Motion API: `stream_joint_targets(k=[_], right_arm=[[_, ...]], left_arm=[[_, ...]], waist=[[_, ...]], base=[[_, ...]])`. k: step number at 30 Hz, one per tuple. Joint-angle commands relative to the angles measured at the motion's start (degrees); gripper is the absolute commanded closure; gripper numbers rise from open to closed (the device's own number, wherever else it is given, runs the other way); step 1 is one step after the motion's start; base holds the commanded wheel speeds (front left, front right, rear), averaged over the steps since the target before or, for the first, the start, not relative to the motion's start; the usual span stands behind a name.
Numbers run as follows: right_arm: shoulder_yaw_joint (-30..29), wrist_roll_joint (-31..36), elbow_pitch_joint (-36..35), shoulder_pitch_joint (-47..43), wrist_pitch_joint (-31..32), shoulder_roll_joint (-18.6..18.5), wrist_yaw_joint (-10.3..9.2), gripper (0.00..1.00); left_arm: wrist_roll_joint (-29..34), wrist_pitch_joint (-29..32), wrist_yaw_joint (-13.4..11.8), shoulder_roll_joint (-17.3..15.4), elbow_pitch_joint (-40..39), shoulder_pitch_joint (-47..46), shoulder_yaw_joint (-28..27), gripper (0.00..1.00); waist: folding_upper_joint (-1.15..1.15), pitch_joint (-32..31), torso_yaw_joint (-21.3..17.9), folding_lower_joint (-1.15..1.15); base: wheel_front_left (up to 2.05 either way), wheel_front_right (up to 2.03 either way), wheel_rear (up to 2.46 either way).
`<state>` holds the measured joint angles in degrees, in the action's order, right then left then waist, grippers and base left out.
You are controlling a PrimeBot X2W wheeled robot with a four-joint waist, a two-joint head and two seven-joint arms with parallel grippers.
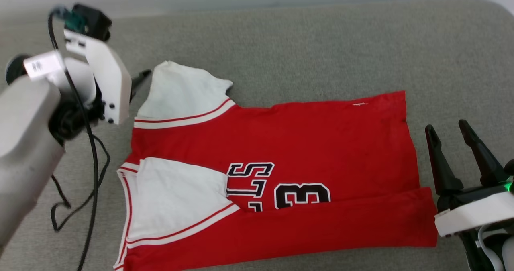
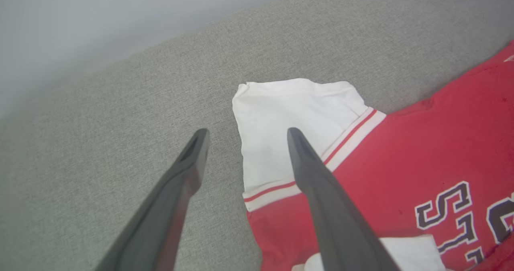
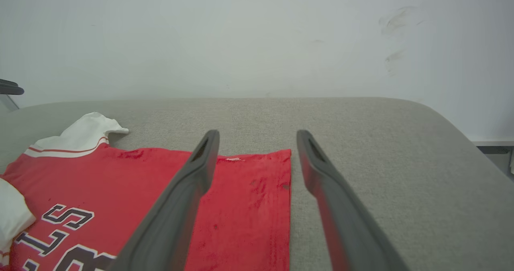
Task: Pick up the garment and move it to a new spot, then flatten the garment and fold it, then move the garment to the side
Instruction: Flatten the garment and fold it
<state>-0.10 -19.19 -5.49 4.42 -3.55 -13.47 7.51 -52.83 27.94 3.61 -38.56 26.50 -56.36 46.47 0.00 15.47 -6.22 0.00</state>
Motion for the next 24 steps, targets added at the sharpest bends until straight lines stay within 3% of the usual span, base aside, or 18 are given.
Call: stream_joint_targets(k=[1,10,16,23,24], right_arm=[[0.07,-0.05,-0.4,1.16,-0.33,0.25,-0.05,0.0],[0.44,-0.56,-0.66,4.37,-1.41,-0.16,-0.05,0.0],[0.92,-0.92,-0.72,6.11,-2.21,-0.32,-0.05,0.0],[0.64,-1.11,-0.31,6.88,-2.87,-0.83,-0.05,0.0],[0.54,-1.12,-0.35,7.08,-2.92,-0.87,-0.05,0.0]], left_arm=[[-0.43,1.76,0.38,0.46,0.56,-2.0,0.24,0.0],[-0.72,16.26,1.84,2.65,6.26,-14.29,2.6,0.0],[1.18,20.34,1.85,2.94,10.5,-17.98,4.56,0.0],[0.6,22.88,2.86,3.65,14.18,-15.06,7.43,0.0],[-0.03,22.57,2.92,3.83,14.43,-14.31,7.37,0.67]], waist=[[0.0,3.14,-1.59,0.0],[0.0,11.0,-3.51,0.0],[0.0,15.13,-4.68,0.0],[0.0,16.21,-4.95,0.0],[0.0,16.12,-4.93,0.0]], base=[[0.0,0.0,0.0],[0.0,0.0,0.0],[0.0,0.0,0.0],[0.0,0.0,0.0],[0.0,0.0,0.0]])
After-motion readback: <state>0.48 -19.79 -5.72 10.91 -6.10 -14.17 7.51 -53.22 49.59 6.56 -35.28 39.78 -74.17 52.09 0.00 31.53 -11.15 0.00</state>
